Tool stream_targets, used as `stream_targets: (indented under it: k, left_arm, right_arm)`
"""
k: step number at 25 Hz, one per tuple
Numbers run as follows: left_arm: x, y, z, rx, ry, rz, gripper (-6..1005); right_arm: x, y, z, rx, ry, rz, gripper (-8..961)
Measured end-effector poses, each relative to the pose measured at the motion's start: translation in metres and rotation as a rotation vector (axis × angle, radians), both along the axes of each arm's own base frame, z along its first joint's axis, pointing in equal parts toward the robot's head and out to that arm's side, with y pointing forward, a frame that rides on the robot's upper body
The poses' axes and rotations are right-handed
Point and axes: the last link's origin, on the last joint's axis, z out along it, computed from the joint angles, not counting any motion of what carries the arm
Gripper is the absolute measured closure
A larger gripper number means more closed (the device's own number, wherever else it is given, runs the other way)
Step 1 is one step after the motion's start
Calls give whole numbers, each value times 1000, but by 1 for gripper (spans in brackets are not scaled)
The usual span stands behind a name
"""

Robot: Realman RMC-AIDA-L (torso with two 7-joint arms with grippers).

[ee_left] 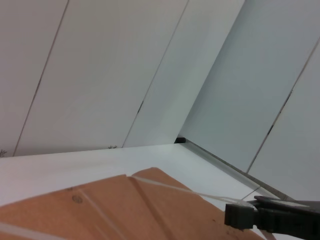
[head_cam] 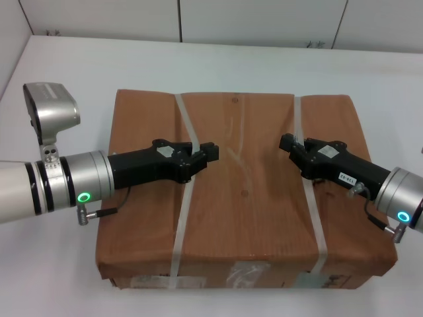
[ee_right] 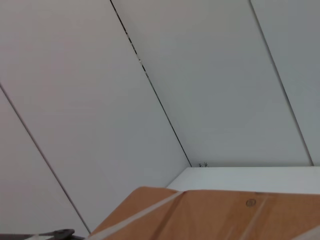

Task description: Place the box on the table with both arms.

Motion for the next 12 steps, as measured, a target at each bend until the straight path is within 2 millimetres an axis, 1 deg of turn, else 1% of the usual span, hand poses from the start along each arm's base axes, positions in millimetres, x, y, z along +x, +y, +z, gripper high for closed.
stream_targets:
  k: [12]
  left_arm:
    - [0, 0, 0, 2, 3, -1, 907]
  right_arm:
    - [1, 0, 0, 0, -3, -3, 900]
